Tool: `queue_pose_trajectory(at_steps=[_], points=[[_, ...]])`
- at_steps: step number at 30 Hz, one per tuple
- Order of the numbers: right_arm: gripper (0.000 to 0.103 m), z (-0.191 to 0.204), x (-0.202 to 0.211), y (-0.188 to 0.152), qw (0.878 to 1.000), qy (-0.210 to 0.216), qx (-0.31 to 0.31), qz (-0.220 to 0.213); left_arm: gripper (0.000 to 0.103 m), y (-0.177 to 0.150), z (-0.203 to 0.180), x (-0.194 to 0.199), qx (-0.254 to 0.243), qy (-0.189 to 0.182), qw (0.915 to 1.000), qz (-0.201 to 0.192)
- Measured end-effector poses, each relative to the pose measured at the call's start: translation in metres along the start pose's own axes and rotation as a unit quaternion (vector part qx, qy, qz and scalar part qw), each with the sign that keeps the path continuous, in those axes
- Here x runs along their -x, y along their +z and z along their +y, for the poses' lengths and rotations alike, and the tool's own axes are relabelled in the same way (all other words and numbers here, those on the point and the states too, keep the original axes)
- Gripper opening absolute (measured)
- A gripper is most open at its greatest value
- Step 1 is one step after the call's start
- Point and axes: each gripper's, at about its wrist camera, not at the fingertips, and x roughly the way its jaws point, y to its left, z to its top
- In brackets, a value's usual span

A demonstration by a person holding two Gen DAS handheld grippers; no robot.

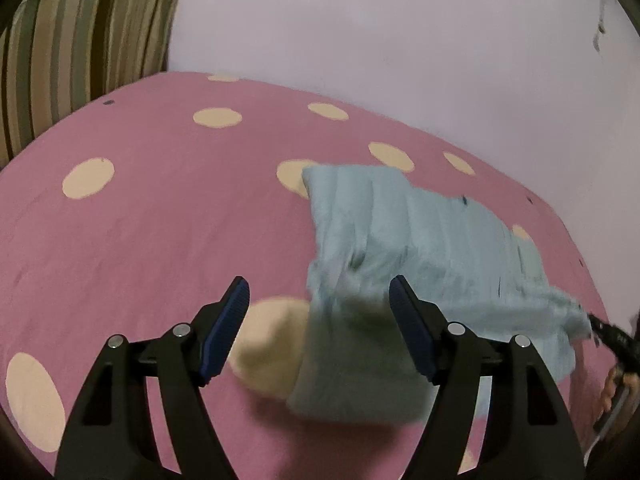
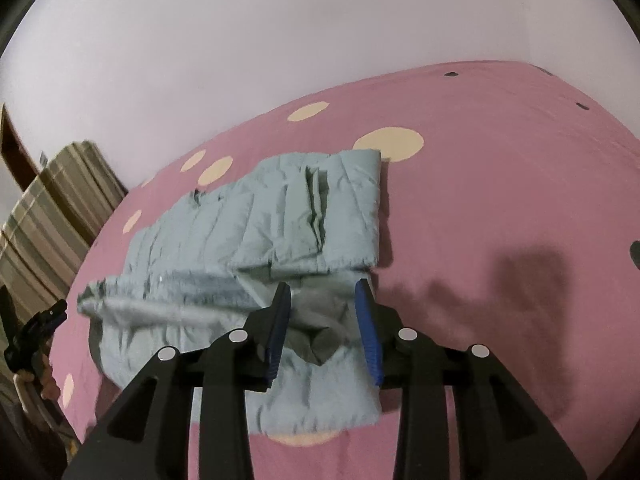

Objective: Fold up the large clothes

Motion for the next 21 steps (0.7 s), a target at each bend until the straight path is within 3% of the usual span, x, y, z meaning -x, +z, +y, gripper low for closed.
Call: queue_pose_trajectory(at_steps=[3, 7, 11, 14, 21], points=[[0.048, 0.001, -0.004, -0.007, 1.0, 0.005, 0.017, 0.009, 0.072, -0.015, 0.005, -0.007, -0.022, -0.005, 0.9995, 0.02], [0.049, 0.002, -0.013, -0.009, 0.999, 0.007, 0.027, 0.019, 0.072, -0.018, 0.006, -0.027, -0.036, -0.016, 0.9982, 0.045], [0.049, 0.0, 0.002, -0.006, 1.0, 0.001, 0.031, -0.008, 0.072, -0.015, 0.007, -0.035, -0.036, -0.015, 0.998, 0.049], [0.055, -0.005, 0.014, -0.007, 0.999, -0.006, 0.036, -0.02, 0.072, -0.013, 0.005, -0.035, -0.046, -0.026, 0.9976, 0.045], [0.055, -0.002, -0.003, -0.016, 0.997, 0.013, 0.076, 0.015, 0.072, -0.007, -0.008, -0.045, -0.067, -0.053, 0.995, 0.05]])
